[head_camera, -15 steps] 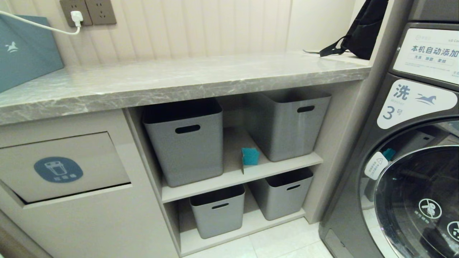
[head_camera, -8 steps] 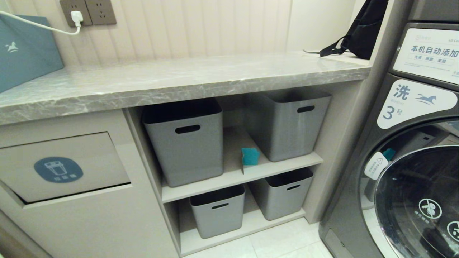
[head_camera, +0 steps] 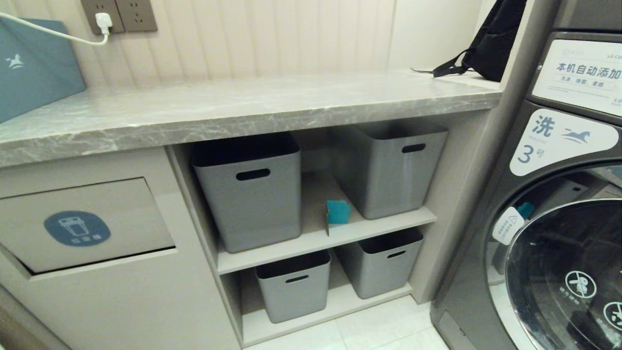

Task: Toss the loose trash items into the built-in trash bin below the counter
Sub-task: Pick up the garbage

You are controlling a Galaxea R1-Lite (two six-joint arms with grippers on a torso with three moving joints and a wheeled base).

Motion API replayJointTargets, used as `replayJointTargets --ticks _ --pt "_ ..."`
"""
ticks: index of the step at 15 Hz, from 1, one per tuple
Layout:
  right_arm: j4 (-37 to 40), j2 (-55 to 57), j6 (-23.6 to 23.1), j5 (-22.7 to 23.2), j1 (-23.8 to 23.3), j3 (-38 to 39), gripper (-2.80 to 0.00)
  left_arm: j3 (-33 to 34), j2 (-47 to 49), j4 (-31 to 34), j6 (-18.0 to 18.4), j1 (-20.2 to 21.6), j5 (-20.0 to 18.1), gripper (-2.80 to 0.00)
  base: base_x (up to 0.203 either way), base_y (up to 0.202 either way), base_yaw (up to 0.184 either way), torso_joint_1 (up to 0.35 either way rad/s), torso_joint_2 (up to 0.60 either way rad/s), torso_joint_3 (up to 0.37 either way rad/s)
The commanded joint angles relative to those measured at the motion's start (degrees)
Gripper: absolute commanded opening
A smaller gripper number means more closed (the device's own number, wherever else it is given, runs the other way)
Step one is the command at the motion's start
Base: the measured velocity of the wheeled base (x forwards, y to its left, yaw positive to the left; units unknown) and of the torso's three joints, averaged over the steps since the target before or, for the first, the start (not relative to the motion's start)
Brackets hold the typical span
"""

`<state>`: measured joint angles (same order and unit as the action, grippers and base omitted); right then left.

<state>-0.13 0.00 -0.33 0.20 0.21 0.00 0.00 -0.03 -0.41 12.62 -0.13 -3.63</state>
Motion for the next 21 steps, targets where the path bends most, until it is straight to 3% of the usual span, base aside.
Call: replayJointTargets --ticks 1,9,19,21 --pt "0.05 -0.04 -0.02 -0.02 0.05 0.0 -2.8 0.0 -0.06 -0.02 0.13 0.05 -0.06 -2.8 0.001 -0.156 -0.003 0.0 0.0 0.0" --pt "0.05 -0.09 -0.02 -0.02 0.05 0.0 -2.8 0.0 -0.06 -0.02 0.04 0.05 0.03 -2.8 0.0 -0.182 0.0 0.002 0.0 0.0" --pt "0.05 -0.09 -0.02 -0.02 0.05 0.0 -2.8 0.0 0.01 -0.03 -0.34 0.05 0.03 -2.8 0.0 0.0 0.0 0.0 0.0 0.0" --pt "0.05 -0.09 -0.02 -0.02 0.05 0.0 -2.8 -0.47 4.5 -2.51 0.01 0.02 -0.36 -2.8 0.0 0.0 0.0 0.0 0.0 0.0"
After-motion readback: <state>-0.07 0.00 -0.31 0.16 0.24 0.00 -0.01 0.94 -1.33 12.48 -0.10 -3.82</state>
